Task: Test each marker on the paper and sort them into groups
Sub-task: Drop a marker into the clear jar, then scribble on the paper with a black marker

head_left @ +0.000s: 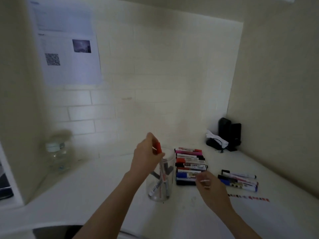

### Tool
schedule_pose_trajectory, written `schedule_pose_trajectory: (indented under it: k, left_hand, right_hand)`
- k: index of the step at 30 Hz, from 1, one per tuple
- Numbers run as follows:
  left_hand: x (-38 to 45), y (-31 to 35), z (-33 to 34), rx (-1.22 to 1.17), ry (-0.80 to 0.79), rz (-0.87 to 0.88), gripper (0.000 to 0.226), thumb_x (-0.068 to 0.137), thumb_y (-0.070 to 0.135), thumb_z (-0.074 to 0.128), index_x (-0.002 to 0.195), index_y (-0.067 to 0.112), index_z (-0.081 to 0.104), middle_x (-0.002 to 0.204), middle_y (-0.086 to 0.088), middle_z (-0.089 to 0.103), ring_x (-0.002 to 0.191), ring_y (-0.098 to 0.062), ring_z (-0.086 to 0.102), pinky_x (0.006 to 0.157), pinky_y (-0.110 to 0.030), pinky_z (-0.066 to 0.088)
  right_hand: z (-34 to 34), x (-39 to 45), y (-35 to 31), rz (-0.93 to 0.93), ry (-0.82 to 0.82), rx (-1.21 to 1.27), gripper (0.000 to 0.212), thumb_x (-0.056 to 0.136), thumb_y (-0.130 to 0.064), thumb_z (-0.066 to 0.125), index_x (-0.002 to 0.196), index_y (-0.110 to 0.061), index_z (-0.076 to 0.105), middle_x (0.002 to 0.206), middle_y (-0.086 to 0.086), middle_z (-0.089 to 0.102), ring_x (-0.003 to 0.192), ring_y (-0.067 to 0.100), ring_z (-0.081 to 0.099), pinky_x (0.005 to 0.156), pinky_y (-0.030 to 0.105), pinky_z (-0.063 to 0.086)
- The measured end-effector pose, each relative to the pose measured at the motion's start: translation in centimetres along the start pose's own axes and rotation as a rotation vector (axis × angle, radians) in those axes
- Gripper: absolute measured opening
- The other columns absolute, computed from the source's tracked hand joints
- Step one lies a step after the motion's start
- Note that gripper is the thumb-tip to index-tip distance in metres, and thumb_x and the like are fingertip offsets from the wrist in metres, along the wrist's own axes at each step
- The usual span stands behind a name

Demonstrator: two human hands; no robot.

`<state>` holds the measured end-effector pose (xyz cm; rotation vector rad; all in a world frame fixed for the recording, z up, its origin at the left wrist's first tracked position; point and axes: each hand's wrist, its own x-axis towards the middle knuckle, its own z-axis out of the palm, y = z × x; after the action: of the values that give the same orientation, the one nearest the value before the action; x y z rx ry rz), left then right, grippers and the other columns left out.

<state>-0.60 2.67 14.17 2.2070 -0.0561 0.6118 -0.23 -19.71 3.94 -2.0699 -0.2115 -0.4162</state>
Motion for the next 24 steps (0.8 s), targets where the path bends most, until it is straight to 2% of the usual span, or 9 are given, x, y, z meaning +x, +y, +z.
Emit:
schedule_pose_trajectory:
  k: [3, 6, 8, 9, 11, 14, 17, 20, 24]
  left_hand:
    - [0.3, 0.9, 0.2, 0.159, 0.007, 0.124, 0.034, 0.082, 0.036, 0.072, 0.103, 0.023, 0.049, 0.1, 0.008, 0.057, 0.088, -0.008, 0.057, 0.077, -0.025, 0.052]
    - [-0.8, 2.9, 2.3, 0.155, 0.136, 0.388, 0.02, 0.086, 0.03, 0.065, 0.1, 0.022, 0.053, 0.097, 0.008, 0.055, 0.087, -0.009, 0.051, 0.075, -0.024, 0.046]
    - [-2.5, 3.5, 5.3, 0.115, 0.013, 0.48, 0.012, 0.087, 0.023, 0.062, 0.094, 0.02, 0.053, 0.092, 0.006, 0.056, 0.083, -0.012, 0.051, 0.072, -0.029, 0.047]
    - [-3.3, 3.0, 7.1, 0.123, -0.096, 0.478, 0.011, 0.087, 0.022, 0.06, 0.095, 0.02, 0.053, 0.095, 0.005, 0.057, 0.084, -0.012, 0.051, 0.075, -0.031, 0.048]
    - [-4.8, 0.4, 10.7, 0.18, -0.277, 0.383, 0.02, 0.09, 0.022, 0.058, 0.109, 0.022, 0.055, 0.113, 0.005, 0.056, 0.101, -0.011, 0.051, 0.09, -0.029, 0.047]
    - [-5.9, -3.8, 14.1, 0.215, -0.328, 0.192, 0.031, 0.092, 0.021, 0.055, 0.123, 0.023, 0.051, 0.13, 0.005, 0.05, 0.116, -0.009, 0.048, 0.1, -0.021, 0.04]
    - [-5.8, -5.1, 15.7, 0.173, -0.319, 0.137, 0.025, 0.094, 0.021, 0.051, 0.119, 0.022, 0.05, 0.123, 0.005, 0.051, 0.103, -0.007, 0.05, 0.092, -0.016, 0.042]
    - [-5.6, -5.8, 16.7, 0.153, -0.3, 0.119, 0.015, 0.093, 0.026, 0.053, 0.107, 0.021, 0.052, 0.108, 0.006, 0.052, 0.085, -0.005, 0.047, 0.078, -0.013, 0.042]
    - [-5.8, -7.0, 17.3, 0.1, -0.237, 0.152, 0.01, 0.09, 0.024, 0.057, 0.099, 0.021, 0.052, 0.097, 0.011, 0.048, 0.081, -0.005, 0.046, 0.068, -0.01, 0.036]
  right_hand:
    - [0.0, 0.7, 1.6, 0.002, -0.036, -0.104, 0.02, 0.087, -0.005, 0.067, 0.093, -0.024, 0.066, 0.091, -0.008, 0.066, 0.086, 0.007, 0.065, 0.071, 0.006, 0.045]
    - [-0.1, 1.4, 3.2, -0.005, -0.082, -0.216, 0.026, 0.086, -0.005, 0.066, 0.108, -0.018, 0.067, 0.1, -0.007, 0.064, 0.092, 0.008, 0.061, 0.086, 0.017, 0.047]
    - [0.0, 1.9, 4.0, -0.036, -0.091, -0.315, 0.03, 0.087, -0.006, 0.065, 0.115, -0.017, 0.066, 0.109, -0.005, 0.063, 0.098, 0.009, 0.059, 0.093, 0.019, 0.044]
    - [0.0, 2.1, 4.4, -0.052, -0.095, -0.366, 0.031, 0.087, -0.008, 0.066, 0.116, -0.017, 0.065, 0.112, -0.004, 0.064, 0.102, 0.011, 0.059, 0.093, 0.019, 0.042]
    - [-0.1, 2.5, 5.1, -0.084, -0.107, -0.447, 0.034, 0.086, -0.008, 0.067, 0.118, -0.017, 0.065, 0.115, -0.002, 0.064, 0.106, 0.016, 0.06, 0.092, 0.018, 0.04]
    - [-0.4, 3.1, 6.2, -0.155, -0.12, -0.514, 0.034, 0.084, -0.008, 0.069, 0.116, -0.017, 0.066, 0.112, 0.001, 0.067, 0.103, 0.019, 0.063, 0.091, 0.024, 0.045]
    - [0.0, 3.8, 7.4, -0.227, -0.191, -0.549, 0.032, 0.084, -0.012, 0.068, 0.115, -0.021, 0.064, 0.112, -0.002, 0.066, 0.102, 0.018, 0.063, 0.087, 0.035, 0.051]
    - [0.5, 4.4, 8.0, -0.26, -0.242, -0.581, 0.031, 0.086, -0.018, 0.066, 0.117, -0.021, 0.063, 0.114, -0.004, 0.065, 0.104, 0.017, 0.06, 0.087, 0.033, 0.048]
    - [0.5, 4.8, 8.5, -0.304, -0.223, -0.671, 0.026, 0.084, -0.033, 0.07, 0.108, -0.024, 0.068, 0.107, -0.005, 0.067, 0.102, 0.019, 0.055, 0.08, 0.03, 0.034]
